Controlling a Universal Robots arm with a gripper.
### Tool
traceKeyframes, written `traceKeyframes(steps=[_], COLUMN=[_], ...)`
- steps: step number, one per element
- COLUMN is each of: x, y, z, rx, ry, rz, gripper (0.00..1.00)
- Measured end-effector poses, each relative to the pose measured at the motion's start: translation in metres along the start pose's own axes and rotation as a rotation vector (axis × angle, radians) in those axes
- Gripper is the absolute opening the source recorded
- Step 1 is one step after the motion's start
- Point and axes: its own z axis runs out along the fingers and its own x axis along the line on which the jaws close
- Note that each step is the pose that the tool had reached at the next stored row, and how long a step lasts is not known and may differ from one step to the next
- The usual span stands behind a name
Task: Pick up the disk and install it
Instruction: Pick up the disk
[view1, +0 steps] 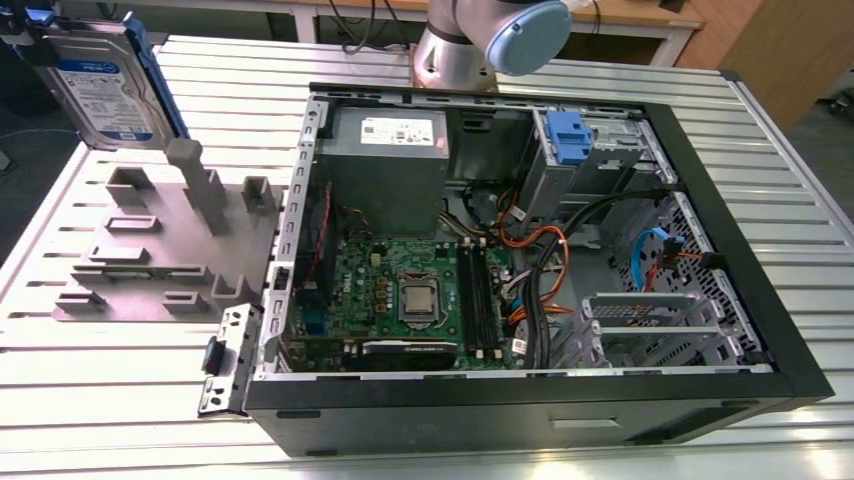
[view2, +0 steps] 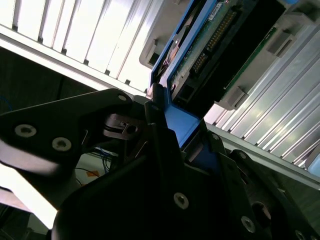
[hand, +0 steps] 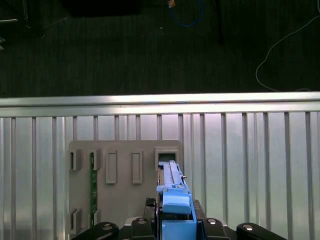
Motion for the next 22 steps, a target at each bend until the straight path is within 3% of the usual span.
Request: traceKeyframes(steps=[22], x=[0.0], y=[0.0001], z=[-0.0075], rx=[0.0002], ry=[-0.0001], rz=[0.0], gripper=[0.36])
